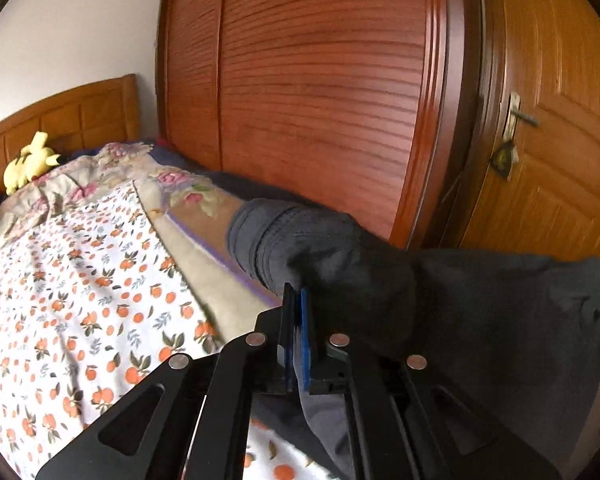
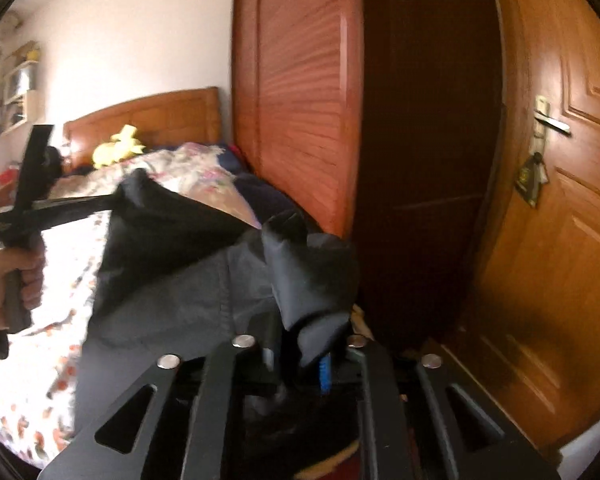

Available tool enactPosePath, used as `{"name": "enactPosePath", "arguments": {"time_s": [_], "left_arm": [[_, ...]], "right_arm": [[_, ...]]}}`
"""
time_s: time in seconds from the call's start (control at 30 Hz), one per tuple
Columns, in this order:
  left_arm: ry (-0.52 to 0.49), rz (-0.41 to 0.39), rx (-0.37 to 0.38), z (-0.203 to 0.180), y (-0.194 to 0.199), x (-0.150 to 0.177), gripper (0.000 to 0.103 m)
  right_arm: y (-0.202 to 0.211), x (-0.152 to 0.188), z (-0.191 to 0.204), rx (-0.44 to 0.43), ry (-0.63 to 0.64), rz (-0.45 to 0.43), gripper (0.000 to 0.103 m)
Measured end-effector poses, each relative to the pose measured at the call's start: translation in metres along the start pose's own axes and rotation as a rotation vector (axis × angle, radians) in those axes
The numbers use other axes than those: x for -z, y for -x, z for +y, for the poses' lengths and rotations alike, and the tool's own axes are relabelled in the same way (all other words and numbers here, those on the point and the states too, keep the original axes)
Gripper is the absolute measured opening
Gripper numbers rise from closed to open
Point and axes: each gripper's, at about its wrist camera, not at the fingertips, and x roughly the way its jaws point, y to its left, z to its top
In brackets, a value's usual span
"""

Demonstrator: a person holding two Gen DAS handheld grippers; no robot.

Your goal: Fold large clothes

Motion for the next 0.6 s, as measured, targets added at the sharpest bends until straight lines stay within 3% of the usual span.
{"name": "enactPosePath", "arguments": {"time_s": [0.03, 0.1, 0.23, 0.3, 0.37, 0.47, 0.6], "left_arm": [[-0.009, 0.003, -0.002, 0.004, 0.000, 0.004, 0.005], [-0.023, 0.017, 0.012, 0.008, 0.004, 0.012, 0.005], [-0.047, 0.015, 0.032, 0.019, 0.031, 0.034, 0.007], [-0.065, 0.002, 0.034, 0.021, 0.048, 0.047, 0.028], [-0.076, -0.012, 0.039, 0.022, 0.063, 0.058, 0.041], [-0.081, -0.009, 0.035, 0.025, 0.084, 0.075, 0.044], [-0.097, -0.024, 0.027, 0.027, 0.111, 0.091, 0.068]], "right_arm": [[0.000, 0.002, -0.004, 0.017, -0.011, 0.003, 0.038], [0.004, 0.008, -0.015, 0.052, -0.037, -0.003, 0.054], [0.023, 0.006, -0.014, 0.106, -0.015, -0.045, 0.054], [0.032, -0.002, -0.011, 0.124, 0.015, -0.087, 0.054], [0.044, -0.010, 0.000, 0.133, 0.058, -0.125, 0.054], [0.037, -0.025, 0.020, 0.108, 0.102, -0.132, 0.054], [0.019, -0.022, 0.038, 0.068, 0.129, -0.094, 0.053]]}}
